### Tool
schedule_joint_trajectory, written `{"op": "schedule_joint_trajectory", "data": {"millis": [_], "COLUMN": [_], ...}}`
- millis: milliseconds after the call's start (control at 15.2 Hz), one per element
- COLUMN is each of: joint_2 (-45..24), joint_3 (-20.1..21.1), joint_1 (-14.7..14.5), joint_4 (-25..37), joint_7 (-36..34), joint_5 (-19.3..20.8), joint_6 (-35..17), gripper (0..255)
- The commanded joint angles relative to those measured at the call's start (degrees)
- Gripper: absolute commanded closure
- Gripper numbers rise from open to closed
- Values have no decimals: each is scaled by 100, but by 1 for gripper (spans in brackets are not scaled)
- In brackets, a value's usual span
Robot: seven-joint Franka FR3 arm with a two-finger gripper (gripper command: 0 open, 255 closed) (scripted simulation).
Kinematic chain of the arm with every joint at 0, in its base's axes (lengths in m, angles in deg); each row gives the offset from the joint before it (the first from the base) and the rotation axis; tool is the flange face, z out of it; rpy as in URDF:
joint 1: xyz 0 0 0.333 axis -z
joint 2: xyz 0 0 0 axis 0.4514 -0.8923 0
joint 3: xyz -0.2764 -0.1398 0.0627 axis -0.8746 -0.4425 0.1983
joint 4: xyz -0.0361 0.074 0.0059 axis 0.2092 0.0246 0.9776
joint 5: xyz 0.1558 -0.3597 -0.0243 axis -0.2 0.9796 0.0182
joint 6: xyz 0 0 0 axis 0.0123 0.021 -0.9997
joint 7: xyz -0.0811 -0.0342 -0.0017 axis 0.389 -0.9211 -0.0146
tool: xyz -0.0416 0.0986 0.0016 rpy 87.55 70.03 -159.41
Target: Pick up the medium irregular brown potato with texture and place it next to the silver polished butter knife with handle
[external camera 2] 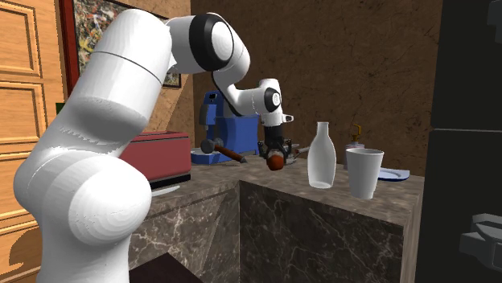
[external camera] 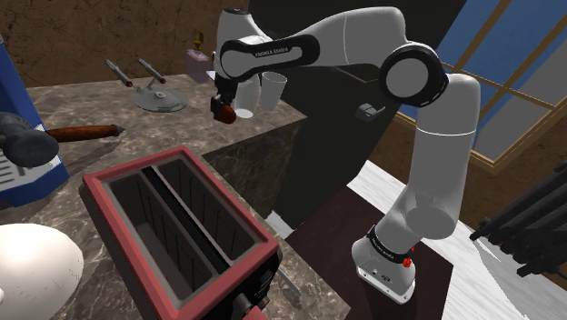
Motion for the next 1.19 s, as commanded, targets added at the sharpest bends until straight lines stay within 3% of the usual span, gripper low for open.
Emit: {"op": "schedule_joint_trajectory", "data": {"millis": [0,924,1122], "joint_2": [48,240,798], "joint_3": [6,28,105], "joint_1": [-3,-11,-156], "joint_4": [97,844,24], "joint_7": [9,94,-175], "joint_5": [-11,-66,-47], "joint_6": [146,1081,838], "gripper": [255,255,255]}}
